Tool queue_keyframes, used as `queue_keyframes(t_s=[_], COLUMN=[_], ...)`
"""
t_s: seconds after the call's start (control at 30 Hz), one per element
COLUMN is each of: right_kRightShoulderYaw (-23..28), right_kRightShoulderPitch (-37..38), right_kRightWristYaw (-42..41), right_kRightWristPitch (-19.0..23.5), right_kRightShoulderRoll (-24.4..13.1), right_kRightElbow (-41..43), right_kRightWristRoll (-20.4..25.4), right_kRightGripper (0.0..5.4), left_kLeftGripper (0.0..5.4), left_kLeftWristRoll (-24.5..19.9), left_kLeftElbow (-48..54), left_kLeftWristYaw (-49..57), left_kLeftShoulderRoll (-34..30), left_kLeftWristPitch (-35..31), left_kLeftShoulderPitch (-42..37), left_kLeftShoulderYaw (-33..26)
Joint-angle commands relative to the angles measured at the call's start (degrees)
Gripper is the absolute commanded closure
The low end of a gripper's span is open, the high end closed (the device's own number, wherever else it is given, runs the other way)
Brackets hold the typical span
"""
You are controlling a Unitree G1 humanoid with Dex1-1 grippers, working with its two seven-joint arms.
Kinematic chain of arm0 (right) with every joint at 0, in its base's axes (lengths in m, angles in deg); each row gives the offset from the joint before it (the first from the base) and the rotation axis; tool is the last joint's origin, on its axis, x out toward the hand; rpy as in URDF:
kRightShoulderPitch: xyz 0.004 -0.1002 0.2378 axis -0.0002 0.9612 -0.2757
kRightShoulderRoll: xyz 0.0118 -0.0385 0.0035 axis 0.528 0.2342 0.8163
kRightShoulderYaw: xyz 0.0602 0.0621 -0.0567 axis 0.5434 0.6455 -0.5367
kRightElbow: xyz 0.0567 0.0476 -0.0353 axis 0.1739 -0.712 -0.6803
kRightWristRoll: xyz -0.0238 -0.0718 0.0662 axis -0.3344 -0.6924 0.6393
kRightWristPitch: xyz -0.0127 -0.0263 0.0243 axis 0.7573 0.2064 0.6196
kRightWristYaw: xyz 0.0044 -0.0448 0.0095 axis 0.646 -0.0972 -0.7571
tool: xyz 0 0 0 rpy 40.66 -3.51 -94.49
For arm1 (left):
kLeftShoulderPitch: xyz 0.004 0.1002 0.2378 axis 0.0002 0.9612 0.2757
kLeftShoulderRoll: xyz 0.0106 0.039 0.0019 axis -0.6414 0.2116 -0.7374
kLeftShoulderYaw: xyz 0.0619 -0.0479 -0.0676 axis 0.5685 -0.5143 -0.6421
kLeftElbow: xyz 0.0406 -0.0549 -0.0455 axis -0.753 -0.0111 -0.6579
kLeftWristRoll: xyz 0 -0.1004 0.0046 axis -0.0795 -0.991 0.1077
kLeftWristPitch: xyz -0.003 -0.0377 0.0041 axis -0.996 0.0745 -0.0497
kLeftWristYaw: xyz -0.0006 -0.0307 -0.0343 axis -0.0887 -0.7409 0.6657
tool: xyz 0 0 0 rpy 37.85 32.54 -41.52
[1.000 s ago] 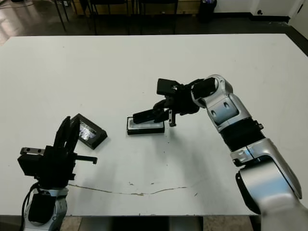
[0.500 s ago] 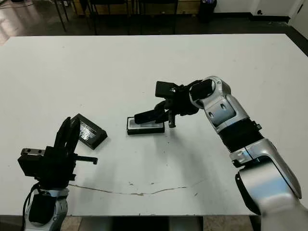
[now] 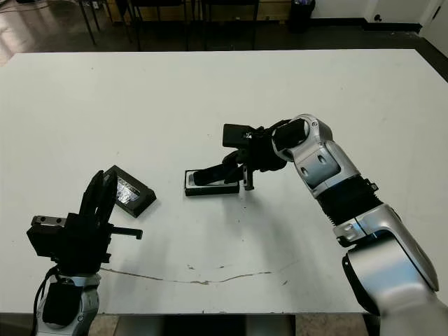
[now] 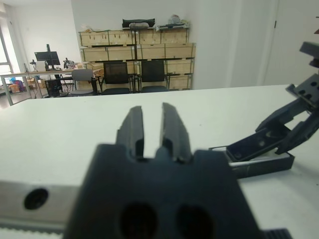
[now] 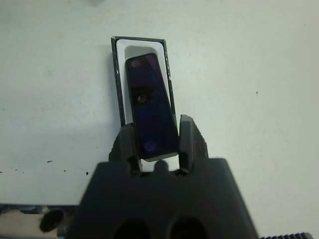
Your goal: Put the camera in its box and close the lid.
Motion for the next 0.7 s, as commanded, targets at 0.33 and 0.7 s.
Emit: queue_keyframes(t_s=[0.33,0.7], right_kRightShoulderYaw=[-1.81,-4.78], right_kRightShoulderPitch=[-0.03,-2.12], right_kRightWristYaw=[-0.23,-2.19], right_kRightWristPitch=[1.45,3.46], right_kRightShoulderRoll=[0.05,1.98], right_kRightElbow=[-0.31,-2.53], right_kRightWristRoll=[-1.84,-3.49], right_kRightGripper=[5.30,5.30], left_kLeftGripper=[5.40,5.40], left_kLeftWristRoll=[0.64,0.55], left_kLeftElbow=[-0.76,-0.07], left_kLeftWristYaw=[0.55,0.95], left_kLeftShoulderRoll=[-0.14,0.27], left_kLeftWristPitch=[-0.32,-1.33], left_kLeftShoulderPitch=[1.42,1.85], left_kLeftShoulderYaw=[0.22,0.66])
